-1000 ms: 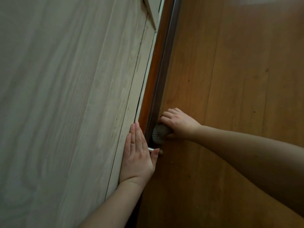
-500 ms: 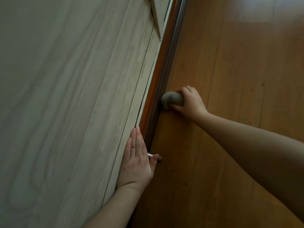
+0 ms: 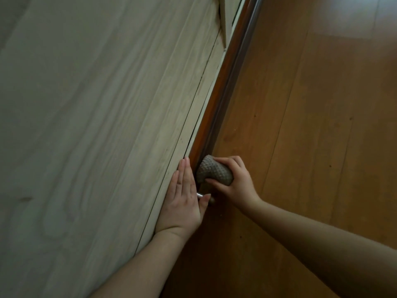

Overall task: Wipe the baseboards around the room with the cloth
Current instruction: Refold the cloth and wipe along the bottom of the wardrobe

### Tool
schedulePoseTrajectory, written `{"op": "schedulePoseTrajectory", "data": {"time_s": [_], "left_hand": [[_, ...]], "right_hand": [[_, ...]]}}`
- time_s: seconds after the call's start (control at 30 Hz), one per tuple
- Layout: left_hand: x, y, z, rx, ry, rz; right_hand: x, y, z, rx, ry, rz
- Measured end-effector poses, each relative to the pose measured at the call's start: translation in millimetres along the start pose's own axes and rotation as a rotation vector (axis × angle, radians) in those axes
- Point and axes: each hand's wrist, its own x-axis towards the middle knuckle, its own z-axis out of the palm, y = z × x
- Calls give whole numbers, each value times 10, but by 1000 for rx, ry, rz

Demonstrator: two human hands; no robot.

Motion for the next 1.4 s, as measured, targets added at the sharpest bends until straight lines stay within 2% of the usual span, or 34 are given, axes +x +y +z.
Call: {"op": "schedulePoseTrajectory", "data": {"time_s": [0.1, 0.27, 0.43, 0.73, 0.93, 1.2, 1.4], "left_hand": [[-6, 0, 23, 31, 16, 7], [14, 14, 3, 67, 44, 12], [10, 15, 11, 72, 47, 8], [6, 8, 32, 54, 23, 7], [9, 6, 21, 17, 17, 9], [-4, -14, 36, -49, 21, 10], [7, -10, 32, -40, 22, 16]], "right_hand": [[-106, 13, 96, 46, 44, -26], [-318, 111, 144, 54, -108, -141], [-124, 48, 168, 44, 7, -137], [30, 42, 159, -17, 65, -190], [653, -15, -88, -12, 312, -81], [1399, -14, -572, -64, 322, -65], [1413, -19, -516, 30, 417, 76]]}}
